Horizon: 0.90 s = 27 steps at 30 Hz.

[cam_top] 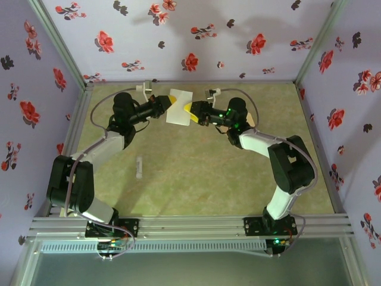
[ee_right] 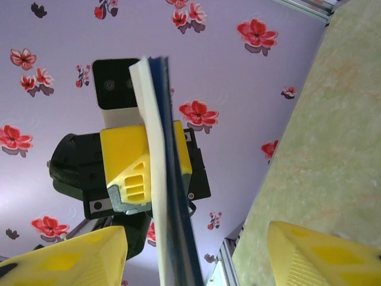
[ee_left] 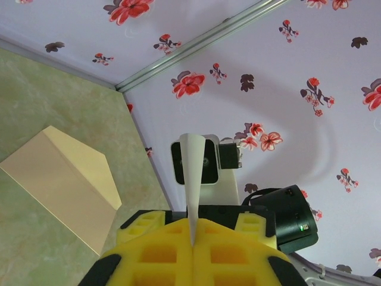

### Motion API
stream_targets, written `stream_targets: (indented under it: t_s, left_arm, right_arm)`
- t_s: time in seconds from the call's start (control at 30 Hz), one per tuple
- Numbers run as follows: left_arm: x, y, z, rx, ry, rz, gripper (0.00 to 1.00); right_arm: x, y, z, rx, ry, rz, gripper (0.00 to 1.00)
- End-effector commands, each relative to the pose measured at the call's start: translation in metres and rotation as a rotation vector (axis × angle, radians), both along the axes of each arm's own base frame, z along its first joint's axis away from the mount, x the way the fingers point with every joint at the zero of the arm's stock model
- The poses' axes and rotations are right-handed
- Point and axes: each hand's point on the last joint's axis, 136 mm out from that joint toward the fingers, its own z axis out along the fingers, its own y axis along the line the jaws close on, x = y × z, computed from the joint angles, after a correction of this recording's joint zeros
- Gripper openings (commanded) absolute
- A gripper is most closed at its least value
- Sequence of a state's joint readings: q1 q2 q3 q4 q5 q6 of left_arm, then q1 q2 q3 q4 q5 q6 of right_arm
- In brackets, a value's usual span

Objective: Place the letter into the envelope and seal it

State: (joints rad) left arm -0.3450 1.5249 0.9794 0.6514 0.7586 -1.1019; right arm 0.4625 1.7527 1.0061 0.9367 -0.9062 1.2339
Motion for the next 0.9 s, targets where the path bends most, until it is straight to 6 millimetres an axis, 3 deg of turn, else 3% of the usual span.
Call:
stream_targets:
  t_s: [0.0, 0.2, 0.37, 0.43, 0.5, 0.6, 0.67, 0.73, 0.77, 0.8, 0.87]
  left_arm:
    - [-0.005, 0.001, 0.018, -0.022, -0.058, 0.007, 0.00]
    - [-0.001, -0.001, 0.011, 0.005, -0.054, 0.003, 0.00]
    - [0.002, -0.002, 0.011, 0.015, -0.056, 0.002, 0.00]
    - [0.004, -0.001, 0.010, 0.016, -0.055, 0.003, 0.00]
    - [0.005, 0.000, 0.010, 0.019, -0.056, 0.004, 0.00]
    - [0.006, 0.006, 0.011, 0.027, -0.060, 0.017, 0.18]
    - [0.007, 0.012, 0.009, 0.048, -0.055, 0.029, 0.45]
    - [0.007, 0.020, 0.010, 0.079, -0.068, 0.044, 0.79]
    - [0.007, 0.024, 0.011, 0.090, -0.065, 0.053, 0.92]
    - [0.006, 0.029, 0.011, 0.109, -0.063, 0.060, 0.99]
    - [0.006, 0.040, 0.010, 0.157, -0.049, 0.076, 1.00]
  right_arm:
    - [0.003, 0.000, 0.028, 0.069, -0.072, 0.023, 0.57]
    - [0.000, 0.003, 0.043, 0.132, -0.100, 0.072, 0.35]
    - [0.001, 0.003, 0.043, 0.148, -0.087, 0.078, 0.18]
    - [0.002, 0.003, 0.041, 0.149, -0.082, 0.074, 0.04]
    - [0.002, 0.002, 0.041, 0.149, -0.078, 0.070, 0.00]
    - [0.004, 0.001, 0.038, 0.144, -0.062, 0.059, 0.00]
    - [0.006, 0.002, 0.033, 0.131, -0.044, 0.051, 0.00]
    - [0.010, 0.003, 0.023, 0.094, -0.008, 0.034, 0.00]
    - [0.011, 0.004, 0.017, 0.068, 0.013, 0.027, 0.00]
    - [0.011, 0.005, 0.008, 0.033, 0.035, 0.020, 0.00]
    - [0.012, 0.005, -0.008, -0.045, 0.068, -0.006, 0.00]
